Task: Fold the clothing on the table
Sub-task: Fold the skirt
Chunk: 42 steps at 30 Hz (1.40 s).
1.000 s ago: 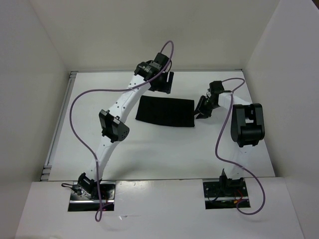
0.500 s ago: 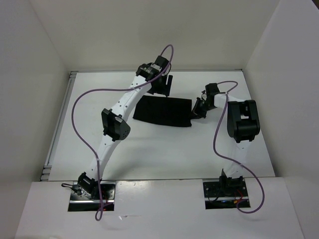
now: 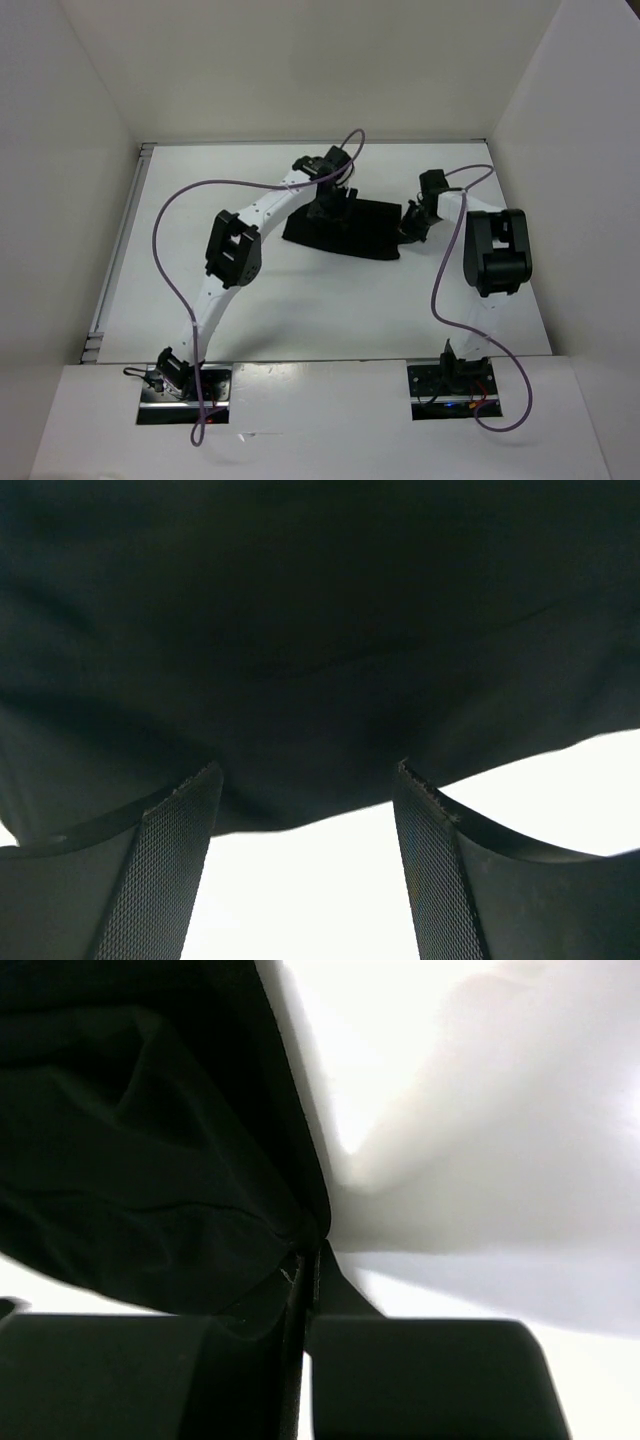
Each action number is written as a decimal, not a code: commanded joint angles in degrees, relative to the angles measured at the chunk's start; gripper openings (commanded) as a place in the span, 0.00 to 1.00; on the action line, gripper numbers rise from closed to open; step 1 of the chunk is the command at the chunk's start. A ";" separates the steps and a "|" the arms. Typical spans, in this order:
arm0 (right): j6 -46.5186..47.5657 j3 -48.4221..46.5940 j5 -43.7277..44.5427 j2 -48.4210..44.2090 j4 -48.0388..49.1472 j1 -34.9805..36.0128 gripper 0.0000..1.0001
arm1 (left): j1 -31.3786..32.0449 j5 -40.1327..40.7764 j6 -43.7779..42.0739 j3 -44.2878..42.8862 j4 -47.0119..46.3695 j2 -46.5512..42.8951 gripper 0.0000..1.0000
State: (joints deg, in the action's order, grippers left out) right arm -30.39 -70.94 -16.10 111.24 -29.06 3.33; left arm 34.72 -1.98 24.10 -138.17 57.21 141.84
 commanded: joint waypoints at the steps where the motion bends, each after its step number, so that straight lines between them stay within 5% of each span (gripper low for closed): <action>1: 0.16 3.17 10.64 -4.97 -7.31 -3.32 0.00 | 0.79 -4.26 0.77 8.33 -8.77 -8.41 0.76; 10: 0.16 7.48 11.18 -12.10 -10.23 -5.97 0.00 | 0.26 -10.06 5.07 27.32 -21.43 -15.98 0.76; 19: 0.16 8.01 9.95 -15.26 -11.28 -5.97 0.00 | 0.26 -15.86 10.43 29.37 -28.82 -17.31 0.76; 23: 0.16 8.01 9.33 -16.31 -11.81 -5.97 0.00 | 2.28 -4.55 11.67 25.32 -26.89 -15.45 0.84; 27: 0.16 8.62 8.63 -16.85 -11.81 -5.97 0.00 | 2.28 -6.27 14.30 29.52 -34.06 -16.85 0.91; 29: 0.16 8.62 8.63 -16.85 -11.81 -5.97 0.00 | 2.28 -11.19 15.28 30.24 -37.50 -16.86 0.85; 34: 0.16 8.62 8.63 -17.46 -11.81 -5.97 0.00 | 1.67 -22.00 21.25 34.54 -45.50 -14.14 0.01; 42: 0.69 9.15 8.63 -17.99 -12.33 -5.97 0.00 | 1.14 -28.26 27.49 39.03 -54.39 -11.59 0.00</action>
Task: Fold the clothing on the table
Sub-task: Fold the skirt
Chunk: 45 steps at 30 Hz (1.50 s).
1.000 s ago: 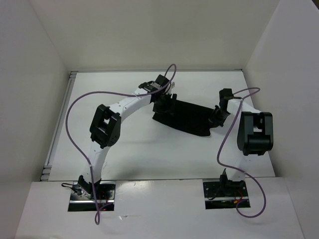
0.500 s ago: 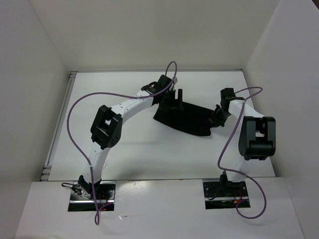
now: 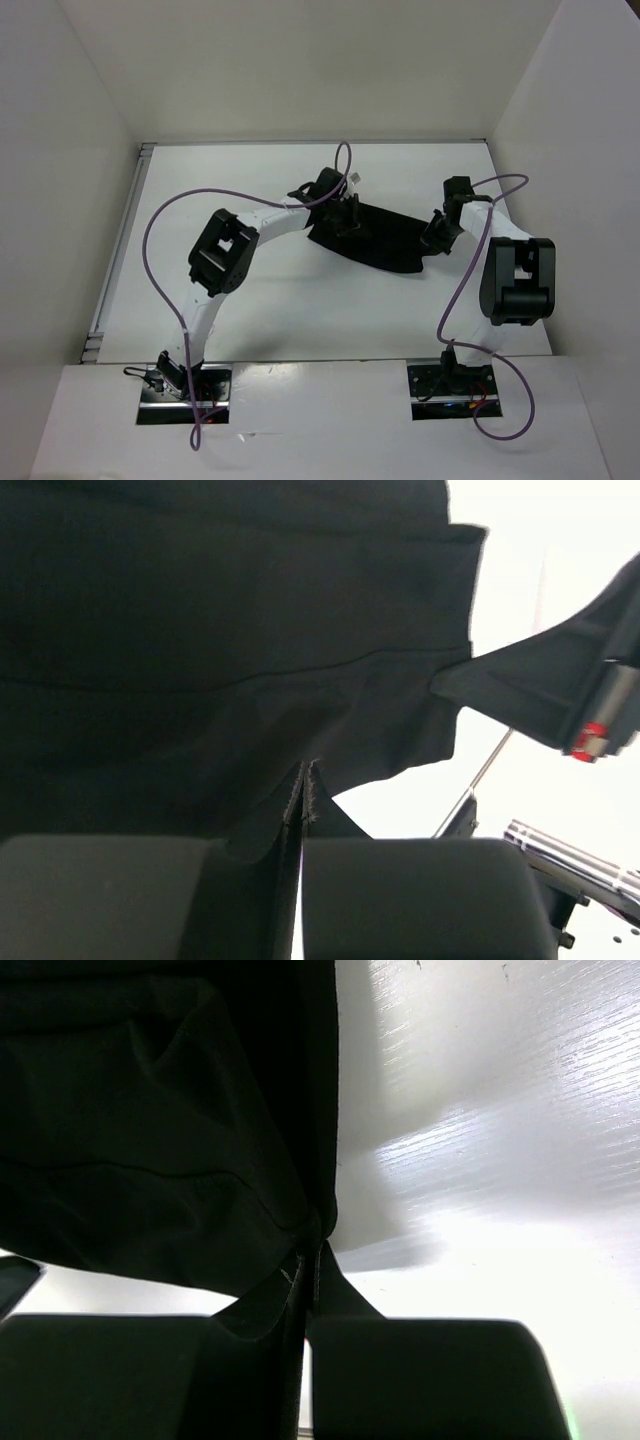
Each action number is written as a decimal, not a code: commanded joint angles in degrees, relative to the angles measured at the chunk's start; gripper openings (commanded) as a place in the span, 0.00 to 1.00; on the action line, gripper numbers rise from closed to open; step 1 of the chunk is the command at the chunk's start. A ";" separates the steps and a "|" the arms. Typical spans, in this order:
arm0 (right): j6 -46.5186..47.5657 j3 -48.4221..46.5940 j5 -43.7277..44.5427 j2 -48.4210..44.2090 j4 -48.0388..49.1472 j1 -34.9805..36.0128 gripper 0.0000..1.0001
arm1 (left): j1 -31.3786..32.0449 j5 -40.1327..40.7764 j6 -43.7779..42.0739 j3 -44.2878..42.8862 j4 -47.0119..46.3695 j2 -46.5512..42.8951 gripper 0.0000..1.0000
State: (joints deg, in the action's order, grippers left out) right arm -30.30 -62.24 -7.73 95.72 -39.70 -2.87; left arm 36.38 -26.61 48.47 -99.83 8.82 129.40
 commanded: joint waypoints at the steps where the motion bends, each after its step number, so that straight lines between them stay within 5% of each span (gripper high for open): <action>1: 0.60 0.45 0.26 -2.47 -1.69 0.24 0.00 | -0.52 -3.62 3.12 0.69 -6.01 1.46 0.00; 17: -0.54 1.68 -2.73 -9.06 -2.84 0.24 0.00 | 3.34 12.46 3.65 4.21 -0.29 1.47 0.00; 32: -1.24 -0.95 -7.03 -16.88 -7.67 0.85 0.00 | 7.47 12.38 3.65 6.13 3.40 2.43 0.00; 45: -5.82 -16.50 -10.91 -0.11 -1.34 10.70 0.00 | 7.48 12.37 3.65 9.91 3.40 -2.23 0.00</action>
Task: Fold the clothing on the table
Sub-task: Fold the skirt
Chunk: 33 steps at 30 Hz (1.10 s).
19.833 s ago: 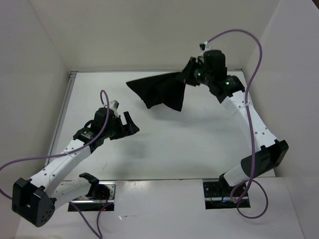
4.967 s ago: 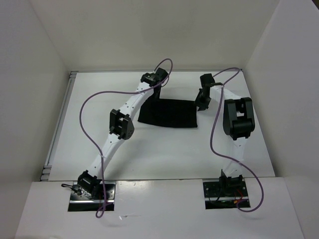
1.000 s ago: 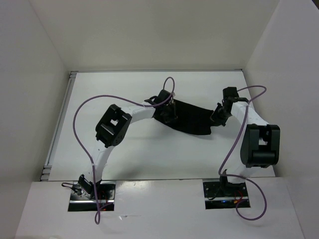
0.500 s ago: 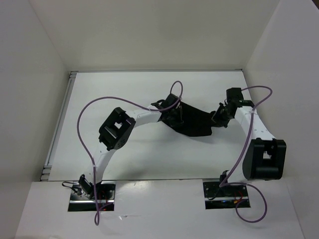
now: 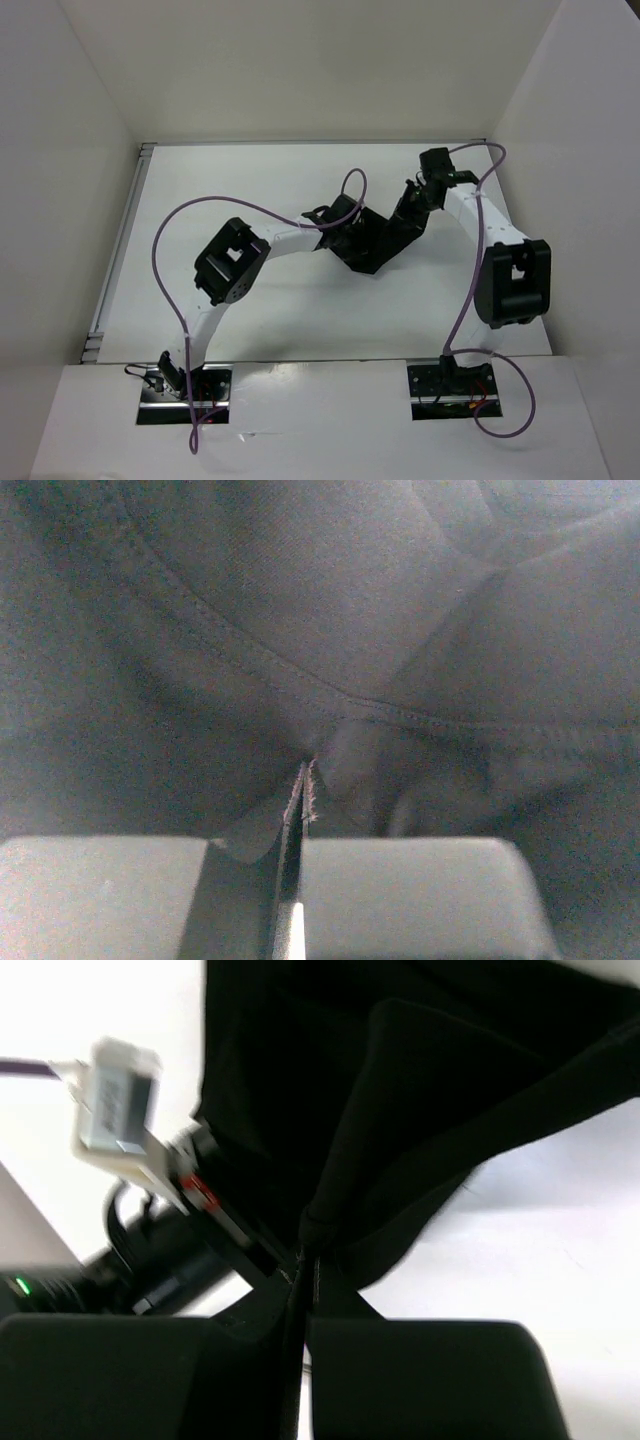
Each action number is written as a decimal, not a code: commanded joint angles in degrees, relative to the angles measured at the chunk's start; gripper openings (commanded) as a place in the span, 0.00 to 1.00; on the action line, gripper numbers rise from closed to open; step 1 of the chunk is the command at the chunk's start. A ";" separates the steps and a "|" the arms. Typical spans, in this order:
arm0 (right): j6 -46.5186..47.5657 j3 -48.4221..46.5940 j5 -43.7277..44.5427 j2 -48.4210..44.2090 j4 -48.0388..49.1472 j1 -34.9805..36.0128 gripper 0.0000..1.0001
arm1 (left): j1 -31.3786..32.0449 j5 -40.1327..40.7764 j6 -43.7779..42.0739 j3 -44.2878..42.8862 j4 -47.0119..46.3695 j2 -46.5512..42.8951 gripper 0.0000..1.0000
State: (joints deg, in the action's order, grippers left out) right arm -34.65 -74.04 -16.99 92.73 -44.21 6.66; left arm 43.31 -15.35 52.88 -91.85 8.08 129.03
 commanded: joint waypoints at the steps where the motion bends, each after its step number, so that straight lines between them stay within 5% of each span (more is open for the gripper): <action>1: -1.47 -5.32 -2.42 3.85 3.94 2.12 0.00 | 0.55 1.64 -1.29 1.94 4.14 -1.85 0.00; 20: -3.75 -6.55 -24.04 15.72 17.75 6.44 0.00 | 0.55 3.31 -1.82 1.94 5.81 -3.00 0.00; 33: -4.81 -3.22 -28.71 6.42 19.60 8.20 0.00 | 0.55 3.84 -1.82 0.27 6.87 -2.38 0.00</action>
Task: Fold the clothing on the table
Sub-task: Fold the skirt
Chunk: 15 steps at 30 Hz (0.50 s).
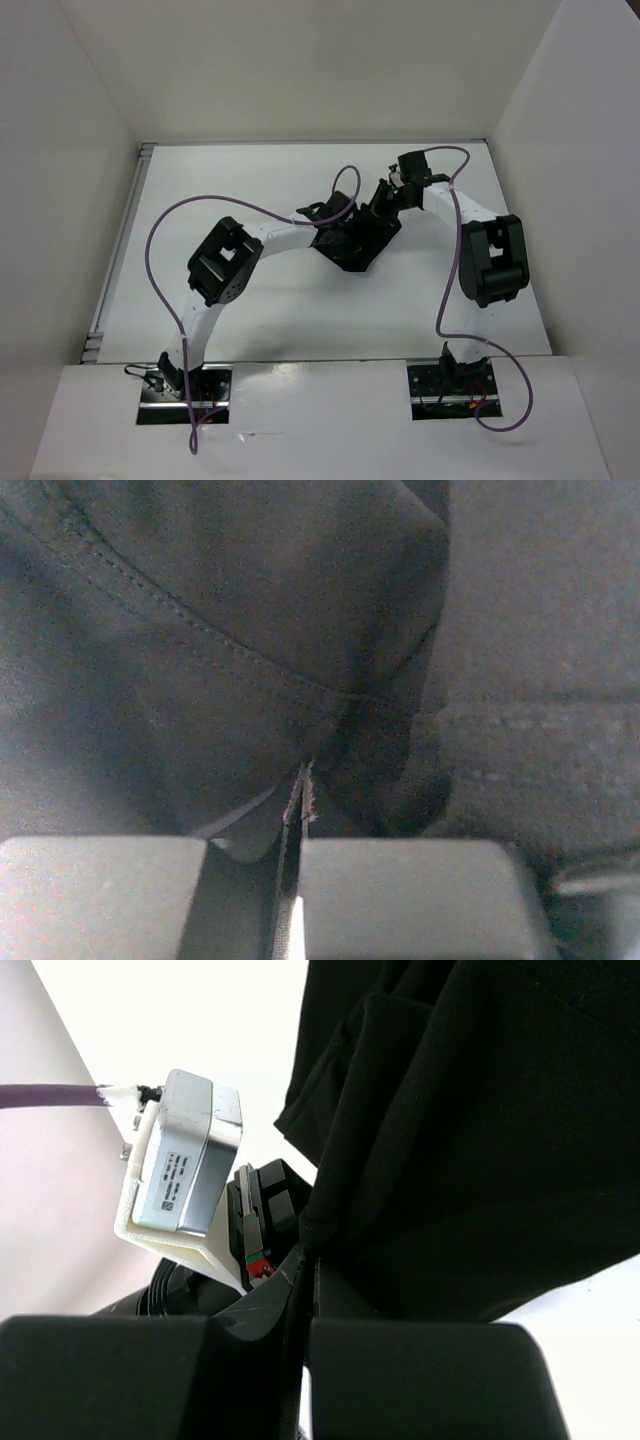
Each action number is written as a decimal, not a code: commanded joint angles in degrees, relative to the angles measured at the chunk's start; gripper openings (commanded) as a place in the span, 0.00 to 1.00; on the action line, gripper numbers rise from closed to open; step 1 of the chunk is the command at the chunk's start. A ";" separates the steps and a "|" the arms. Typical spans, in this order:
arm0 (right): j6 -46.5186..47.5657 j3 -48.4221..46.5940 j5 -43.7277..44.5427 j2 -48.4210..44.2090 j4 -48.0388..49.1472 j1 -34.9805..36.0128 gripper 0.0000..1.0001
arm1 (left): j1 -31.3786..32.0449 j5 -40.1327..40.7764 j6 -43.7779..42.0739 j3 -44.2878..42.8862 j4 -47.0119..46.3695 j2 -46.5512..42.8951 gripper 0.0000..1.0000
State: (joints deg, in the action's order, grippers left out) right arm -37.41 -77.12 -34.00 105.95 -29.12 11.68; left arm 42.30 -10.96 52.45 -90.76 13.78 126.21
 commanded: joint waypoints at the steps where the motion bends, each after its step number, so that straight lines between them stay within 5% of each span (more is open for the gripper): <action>1: -2.05 0.48 -12.23 -7.51 4.51 3.17 0.00 | 1.55 -0.55 -1.38 -0.82 1.16 0.44 0.00; 12: 0.49 3.99 -1.60 -14.45 -3.04 2.64 0.00 | 1.03 1.90 -3.05 -4.94 3.89 -2.02 0.00; 15: 1.02 5.31 1.11 -15.68 -4.35 2.64 0.00 | -0.64 3.31 -4.19 -6.35 6.08 -2.64 0.22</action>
State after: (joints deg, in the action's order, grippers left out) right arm -36.56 -72.71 -31.03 94.02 -31.66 12.80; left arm 42.57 -9.89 50.37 -94.28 17.41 125.71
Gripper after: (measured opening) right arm 0.010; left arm 0.139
